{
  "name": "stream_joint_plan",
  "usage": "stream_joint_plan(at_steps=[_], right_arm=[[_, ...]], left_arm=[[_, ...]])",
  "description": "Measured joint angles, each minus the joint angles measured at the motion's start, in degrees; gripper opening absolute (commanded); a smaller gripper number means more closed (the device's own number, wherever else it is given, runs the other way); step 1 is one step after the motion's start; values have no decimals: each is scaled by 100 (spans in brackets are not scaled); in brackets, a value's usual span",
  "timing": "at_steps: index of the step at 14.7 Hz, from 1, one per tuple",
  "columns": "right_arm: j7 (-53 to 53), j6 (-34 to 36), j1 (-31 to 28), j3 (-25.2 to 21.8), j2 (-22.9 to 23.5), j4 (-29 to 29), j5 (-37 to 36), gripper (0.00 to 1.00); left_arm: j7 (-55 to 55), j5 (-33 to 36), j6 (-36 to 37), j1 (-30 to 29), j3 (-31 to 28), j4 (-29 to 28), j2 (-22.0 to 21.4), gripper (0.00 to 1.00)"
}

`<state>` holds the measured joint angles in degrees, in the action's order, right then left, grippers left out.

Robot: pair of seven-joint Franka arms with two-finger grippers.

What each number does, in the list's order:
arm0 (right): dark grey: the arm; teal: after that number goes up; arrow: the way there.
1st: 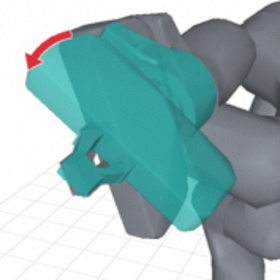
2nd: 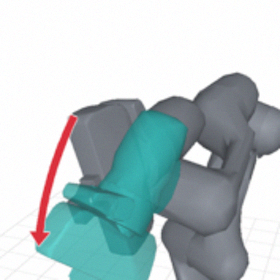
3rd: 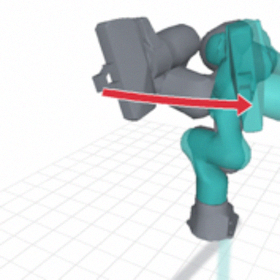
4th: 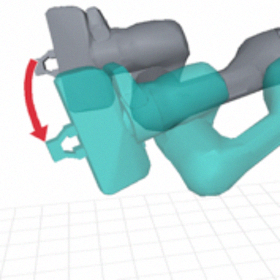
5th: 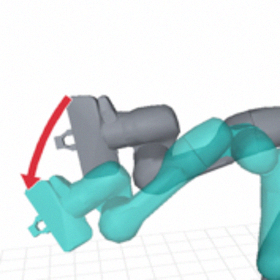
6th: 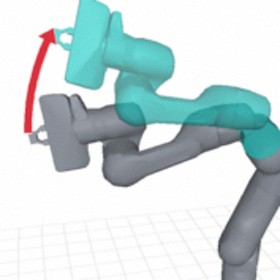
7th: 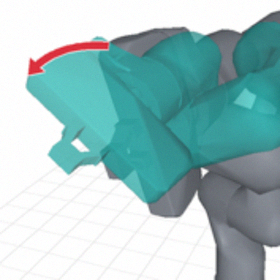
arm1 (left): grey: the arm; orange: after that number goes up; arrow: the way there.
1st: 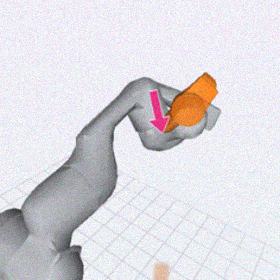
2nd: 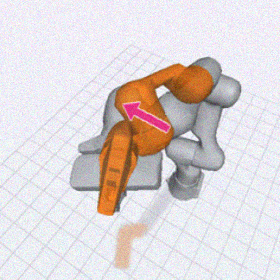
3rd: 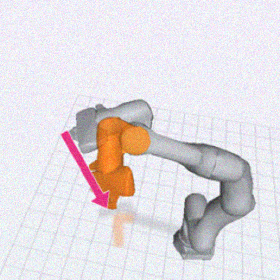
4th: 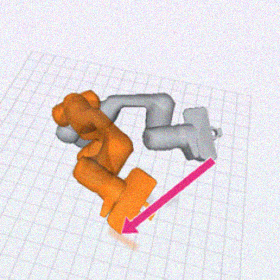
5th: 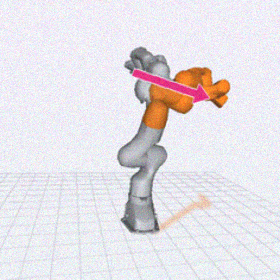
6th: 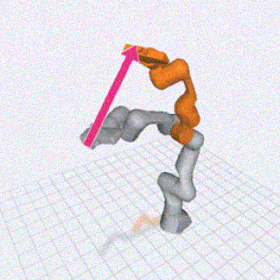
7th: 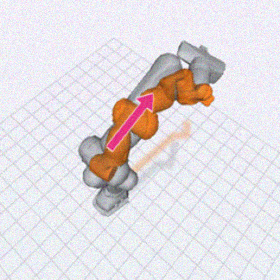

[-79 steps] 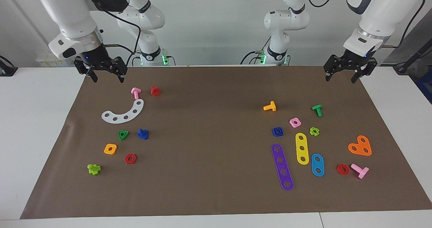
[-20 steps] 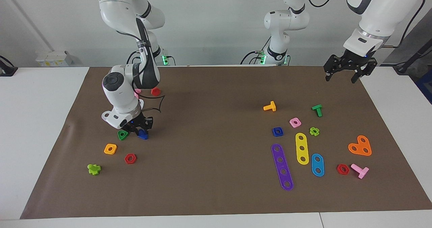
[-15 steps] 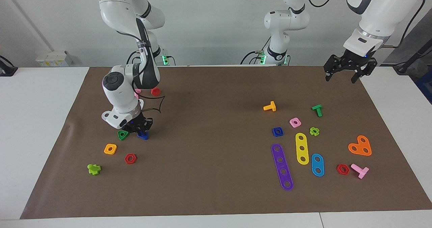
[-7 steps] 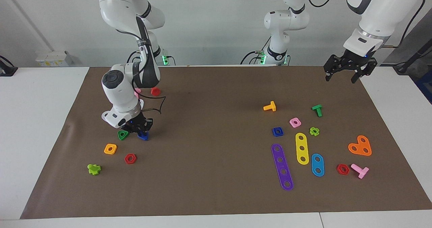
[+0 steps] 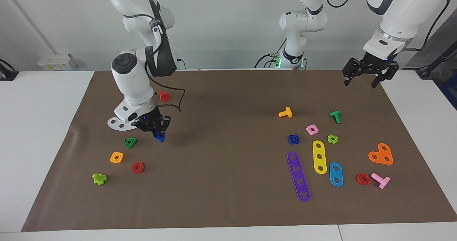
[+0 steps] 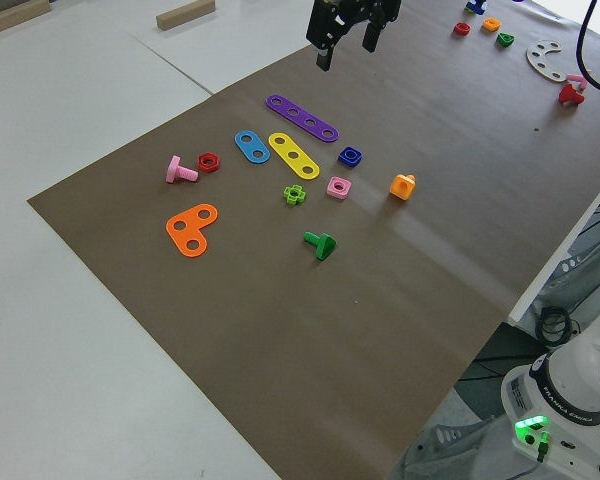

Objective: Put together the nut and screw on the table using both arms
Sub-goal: 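Carry the blue bolt toward the mat centre and set it down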

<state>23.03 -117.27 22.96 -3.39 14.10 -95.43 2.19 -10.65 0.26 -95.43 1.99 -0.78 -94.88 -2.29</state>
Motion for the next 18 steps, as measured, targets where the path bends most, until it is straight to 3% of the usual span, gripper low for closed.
stream_joint_plan(at_steps=[3, 9, 16, 17, 18], right_arm=[[802, -148, 669, 4, 483, 309, -8, 0], [2005, -1158, 1512, -3, 1439, 442, -302, 0], [2349, -1687, 1747, -19, 1868, 497, -399, 0], [2398, -1707, 1760, -17, 1899, 492, -399, 5], [2448, -1715, 1779, -17, 1921, 481, -399, 56]], left_arm=[[0, 0, 0, 0, 0, 0, 0, 100], [0, 0, 0, 0, 0, 0, 0, 100], [0, 0, 0, 0, 0, 0, 0, 100], [0, 0, 0, 0, 0, 0, 0, 100], [0, 0, 0, 0, 0, 0, 0, 100]])
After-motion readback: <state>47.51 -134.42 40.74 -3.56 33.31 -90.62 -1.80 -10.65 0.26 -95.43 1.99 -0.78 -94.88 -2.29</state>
